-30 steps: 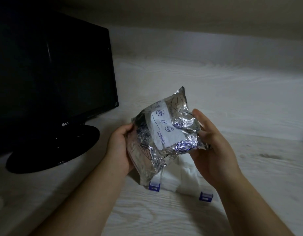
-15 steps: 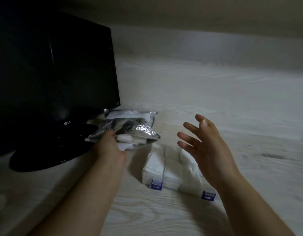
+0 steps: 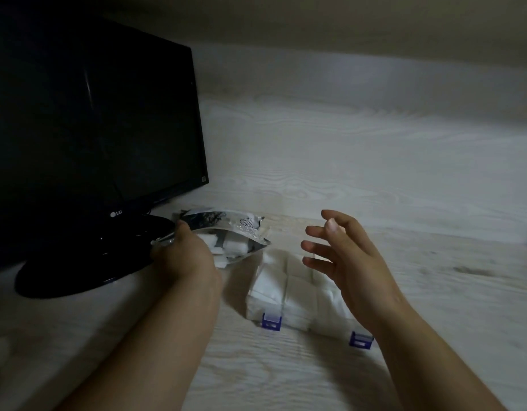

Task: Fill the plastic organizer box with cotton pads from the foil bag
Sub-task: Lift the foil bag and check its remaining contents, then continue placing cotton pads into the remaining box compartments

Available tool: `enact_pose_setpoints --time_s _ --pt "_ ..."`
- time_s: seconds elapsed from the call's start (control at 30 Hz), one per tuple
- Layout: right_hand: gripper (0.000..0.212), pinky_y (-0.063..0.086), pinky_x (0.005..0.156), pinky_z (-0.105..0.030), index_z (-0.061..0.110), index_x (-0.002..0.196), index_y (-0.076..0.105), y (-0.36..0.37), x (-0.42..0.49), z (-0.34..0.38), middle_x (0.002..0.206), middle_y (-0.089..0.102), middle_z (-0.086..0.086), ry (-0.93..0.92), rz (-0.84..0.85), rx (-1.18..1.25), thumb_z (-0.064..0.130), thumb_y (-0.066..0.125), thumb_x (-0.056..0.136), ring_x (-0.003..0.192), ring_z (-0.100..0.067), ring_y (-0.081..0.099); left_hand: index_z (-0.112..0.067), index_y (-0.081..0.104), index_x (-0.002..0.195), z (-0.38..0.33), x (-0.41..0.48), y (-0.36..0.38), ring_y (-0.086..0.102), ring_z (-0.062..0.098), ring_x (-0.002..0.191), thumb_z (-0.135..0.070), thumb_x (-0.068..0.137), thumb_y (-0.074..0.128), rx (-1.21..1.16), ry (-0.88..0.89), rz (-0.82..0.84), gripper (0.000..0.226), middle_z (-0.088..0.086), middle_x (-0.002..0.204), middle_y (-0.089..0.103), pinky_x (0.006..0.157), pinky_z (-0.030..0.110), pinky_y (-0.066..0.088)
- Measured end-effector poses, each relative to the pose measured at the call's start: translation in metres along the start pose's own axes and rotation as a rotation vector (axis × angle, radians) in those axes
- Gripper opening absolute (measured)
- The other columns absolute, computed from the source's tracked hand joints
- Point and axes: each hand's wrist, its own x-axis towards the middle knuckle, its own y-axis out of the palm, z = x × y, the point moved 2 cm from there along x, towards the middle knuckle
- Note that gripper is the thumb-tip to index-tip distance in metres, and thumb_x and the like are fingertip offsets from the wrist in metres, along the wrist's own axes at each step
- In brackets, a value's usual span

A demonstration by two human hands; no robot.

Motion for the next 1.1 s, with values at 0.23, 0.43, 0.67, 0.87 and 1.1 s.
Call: enact_pose_setpoints --time_s 0.23,0.43,0.67,0.87,1.1 --pt "0.045 0.057 0.085 -0.041 0.026 0.114 0.064 0.000 -0.001 0.001 0.107 0.068 -0.009 -0.004 -0.026 -0.074 0.051 0.070 0.077 0.099 -0.025 0.067 -0.025 0.060 0.074 -0.017 -0.004 -0.003 0.063 0.042 0.095 -0.025 0.072 0.048 0.328 0.282 0.119 0.012 0.017 0.102 0.066 0.084 0.051 0.054" --pt "0.013 0.057 0.074 -0.032 0.021 0.100 0.068 -0.004 0.003 -0.002 0.094 0.070 -0.009 0.001 -0.055 -0.249 0.025 0.068 0.088 0.091 -0.025 0.068 -0.029 0.063 0.064 -0.030 -0.019 0.004 0.062 0.026 0.086 -0.004 0.078 0.049 0.761 0.523 0.424 0.032 -0.003 0.085 0.067 0.081 0.038 0.054" --pt "0.005 0.056 0.070 -0.038 0.021 0.090 0.069 -0.006 0.005 -0.004 0.086 0.070 -0.010 -0.007 -0.101 -0.409 0.022 0.070 0.086 0.077 -0.024 0.065 -0.030 0.070 0.081 -0.031 -0.033 0.001 0.054 0.027 0.112 -0.017 0.080 0.058 1.542 0.909 0.558 0.018 0.000 0.114 0.061 0.097 0.033 0.045" --pt "0.003 0.050 0.060 -0.017 0.020 0.087 0.070 -0.006 0.005 -0.006 0.080 0.071 -0.003 -0.006 -0.089 -0.490 0.022 0.072 0.085 0.065 -0.005 0.061 -0.022 0.051 0.124 -0.023 -0.035 -0.003 0.044 0.028 0.125 -0.019 0.084 0.055 1.860 0.957 0.508 0.040 0.006 0.133 0.046 0.099 0.036 0.039" --pt "0.004 0.047 0.055 -0.013 0.020 0.083 0.071 -0.004 0.003 -0.006 0.073 0.070 0.002 -0.013 -0.089 -0.522 0.023 0.072 0.085 0.060 -0.001 0.059 -0.019 0.049 0.129 -0.023 -0.035 -0.005 0.048 0.028 0.128 -0.012 0.090 0.047 1.870 0.893 0.453 0.039 0.008 0.138 0.046 0.095 0.037 0.044"
